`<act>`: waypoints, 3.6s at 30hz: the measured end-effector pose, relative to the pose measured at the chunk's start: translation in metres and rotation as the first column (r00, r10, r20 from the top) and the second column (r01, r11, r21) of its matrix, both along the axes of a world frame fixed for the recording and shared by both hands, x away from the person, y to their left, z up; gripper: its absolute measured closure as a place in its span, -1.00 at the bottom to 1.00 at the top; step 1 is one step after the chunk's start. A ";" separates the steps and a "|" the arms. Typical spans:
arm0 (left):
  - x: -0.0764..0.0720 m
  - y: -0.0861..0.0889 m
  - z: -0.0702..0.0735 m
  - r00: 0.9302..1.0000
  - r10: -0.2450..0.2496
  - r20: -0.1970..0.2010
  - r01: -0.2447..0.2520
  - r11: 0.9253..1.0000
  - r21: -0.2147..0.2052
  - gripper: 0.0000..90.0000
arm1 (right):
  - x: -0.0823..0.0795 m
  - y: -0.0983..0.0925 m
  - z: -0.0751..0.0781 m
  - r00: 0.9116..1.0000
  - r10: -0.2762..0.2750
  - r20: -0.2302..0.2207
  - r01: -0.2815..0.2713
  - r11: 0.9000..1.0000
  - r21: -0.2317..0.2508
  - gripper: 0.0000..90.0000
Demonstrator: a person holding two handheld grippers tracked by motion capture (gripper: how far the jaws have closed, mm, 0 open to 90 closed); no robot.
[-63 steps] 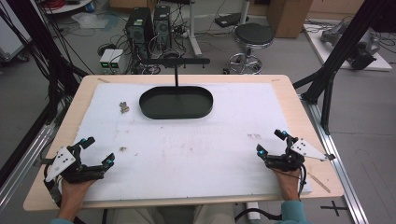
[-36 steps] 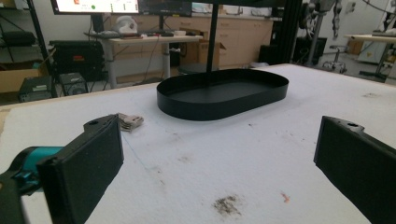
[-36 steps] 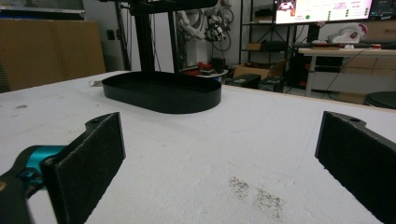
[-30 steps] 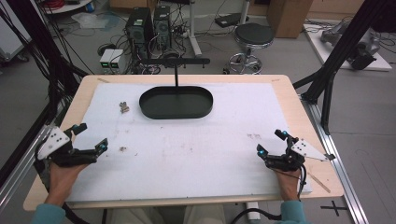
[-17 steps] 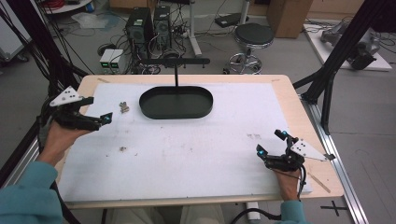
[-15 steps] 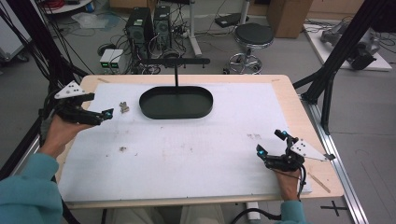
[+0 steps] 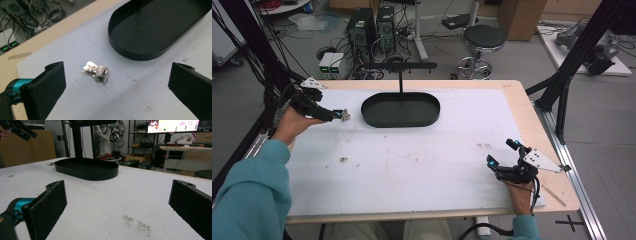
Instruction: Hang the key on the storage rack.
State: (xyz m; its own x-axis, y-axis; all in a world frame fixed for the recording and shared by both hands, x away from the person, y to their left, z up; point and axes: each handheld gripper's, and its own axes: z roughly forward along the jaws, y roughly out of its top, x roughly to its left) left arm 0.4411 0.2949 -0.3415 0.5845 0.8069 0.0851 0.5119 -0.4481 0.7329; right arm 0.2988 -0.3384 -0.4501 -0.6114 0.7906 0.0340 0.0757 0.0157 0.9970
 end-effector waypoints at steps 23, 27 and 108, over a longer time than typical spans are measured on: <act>0.041 -0.021 -0.026 0.990 0.056 -0.132 -0.037 0.989 0.144 -0.96 | 0.000 0.000 0.000 1.000 0.004 -0.003 -0.004 1.000 0.001 -0.98; 0.048 -0.027 -0.027 0.986 0.067 -0.151 -0.042 0.986 0.162 -0.96 | 0.000 0.001 0.000 1.000 0.002 0.000 -0.002 1.000 0.000 -0.98; 0.065 -0.028 -0.069 0.943 0.146 -0.300 -0.060 0.959 0.276 0.57 | 0.000 0.000 0.000 1.000 0.002 -0.006 -0.002 1.000 0.005 -0.98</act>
State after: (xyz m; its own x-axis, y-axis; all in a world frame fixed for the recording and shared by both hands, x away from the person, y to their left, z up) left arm 0.5064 0.2672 -0.4100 0.5303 0.8384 0.1254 0.7498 -0.5329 0.3922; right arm 0.2989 -0.3384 -0.4503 -0.6127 0.7892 0.0416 0.0819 0.0110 0.9966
